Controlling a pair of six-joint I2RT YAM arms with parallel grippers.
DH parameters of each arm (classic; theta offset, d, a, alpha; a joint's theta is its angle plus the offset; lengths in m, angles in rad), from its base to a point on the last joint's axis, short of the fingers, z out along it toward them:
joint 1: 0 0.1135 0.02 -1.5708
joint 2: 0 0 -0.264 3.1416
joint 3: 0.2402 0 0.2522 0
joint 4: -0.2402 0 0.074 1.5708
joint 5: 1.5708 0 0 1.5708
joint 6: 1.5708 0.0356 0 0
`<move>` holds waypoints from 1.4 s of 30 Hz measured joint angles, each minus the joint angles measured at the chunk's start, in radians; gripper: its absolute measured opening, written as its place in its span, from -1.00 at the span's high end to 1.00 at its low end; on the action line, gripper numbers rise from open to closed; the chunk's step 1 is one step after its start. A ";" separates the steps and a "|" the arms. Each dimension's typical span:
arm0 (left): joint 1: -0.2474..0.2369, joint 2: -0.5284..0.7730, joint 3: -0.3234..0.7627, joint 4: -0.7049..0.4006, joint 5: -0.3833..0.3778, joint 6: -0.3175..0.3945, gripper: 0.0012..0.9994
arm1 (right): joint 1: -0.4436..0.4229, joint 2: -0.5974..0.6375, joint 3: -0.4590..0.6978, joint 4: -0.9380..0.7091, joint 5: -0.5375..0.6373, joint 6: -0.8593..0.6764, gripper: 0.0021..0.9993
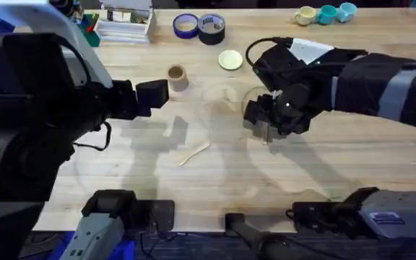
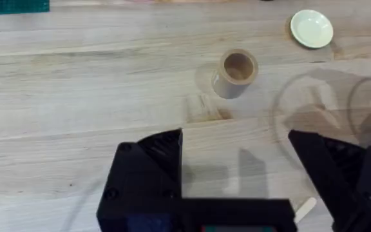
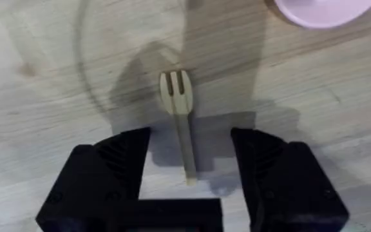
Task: Pick up a utensil and set it on the pink plate, then put the other utensil in the container.
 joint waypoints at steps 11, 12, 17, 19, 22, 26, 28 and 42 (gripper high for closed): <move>0.000 0.000 0.000 0.000 0.000 0.000 -0.99 | 0.000 0.001 0.001 0.007 0.005 0.000 -0.10; 0.000 0.000 0.000 0.000 0.000 0.000 -0.99 | 0.000 0.001 0.001 0.009 0.005 0.000 -0.05; 0.000 0.000 0.000 0.000 0.000 0.000 -0.99 | 0.000 0.002 0.002 0.014 0.009 0.001 0.21; 0.000 0.000 0.000 0.000 0.000 0.000 -0.99 | 0.000 0.002 0.002 0.017 0.010 0.003 0.37; 0.000 0.000 0.000 0.000 0.000 0.000 -0.99 | 0.000 0.002 0.002 0.023 0.009 0.005 0.59; 0.000 0.000 0.000 0.000 0.000 0.000 -0.99 | 0.000 0.004 0.002 0.034 0.002 0.008 0.79; 0.000 0.000 0.000 0.000 0.000 0.000 -0.99 | 0.000 0.004 0.002 0.035 0.003 0.007 0.83; 0.000 0.000 0.000 -0.019 0.000 0.000 -0.99 | -0.159 0.075 0.181 -0.114 -0.058 -0.168 0.91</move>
